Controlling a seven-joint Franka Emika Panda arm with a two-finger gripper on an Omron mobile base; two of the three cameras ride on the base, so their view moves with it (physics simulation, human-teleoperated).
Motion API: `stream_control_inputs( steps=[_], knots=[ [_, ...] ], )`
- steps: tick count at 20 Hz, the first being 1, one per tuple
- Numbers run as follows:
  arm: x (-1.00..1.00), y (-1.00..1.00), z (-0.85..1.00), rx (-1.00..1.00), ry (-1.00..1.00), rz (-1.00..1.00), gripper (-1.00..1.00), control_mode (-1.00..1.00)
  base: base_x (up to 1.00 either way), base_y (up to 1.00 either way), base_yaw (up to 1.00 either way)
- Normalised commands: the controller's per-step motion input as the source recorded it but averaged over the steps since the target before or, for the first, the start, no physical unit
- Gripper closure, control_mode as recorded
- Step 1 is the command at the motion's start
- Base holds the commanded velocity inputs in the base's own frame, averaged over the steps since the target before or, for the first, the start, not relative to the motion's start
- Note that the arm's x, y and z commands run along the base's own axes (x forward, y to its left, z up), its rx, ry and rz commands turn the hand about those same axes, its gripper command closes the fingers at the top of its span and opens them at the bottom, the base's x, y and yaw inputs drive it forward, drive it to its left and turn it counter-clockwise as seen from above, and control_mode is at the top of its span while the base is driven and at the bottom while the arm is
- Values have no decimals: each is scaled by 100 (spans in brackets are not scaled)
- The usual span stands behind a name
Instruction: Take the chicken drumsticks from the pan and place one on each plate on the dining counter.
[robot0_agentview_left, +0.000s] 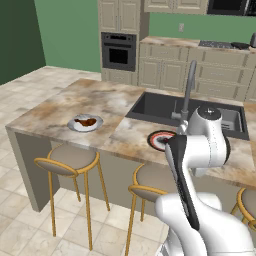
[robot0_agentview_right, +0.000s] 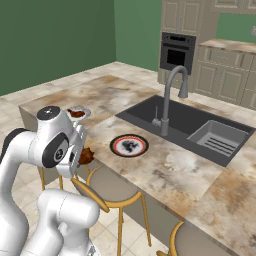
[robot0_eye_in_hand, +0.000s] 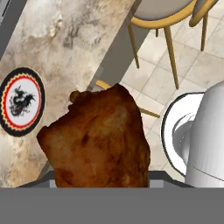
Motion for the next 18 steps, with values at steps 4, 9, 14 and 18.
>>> stream_control_inputs(
  steps=[4, 9, 14, 18],
  knots=[
    [71, -17, 33, 0, 0, 2, 100, -100, 0, 0, 0],
    [64, -27, 15, 0, 1, 1, 100, -100, 0, 0, 0],
    [50, -40, 0, 0, 1, 8, 100, -100, 0, 0, 0],
    [56, -28, -16, 0, 4, 12, 100, -100, 0, 0, 0]
  ],
)
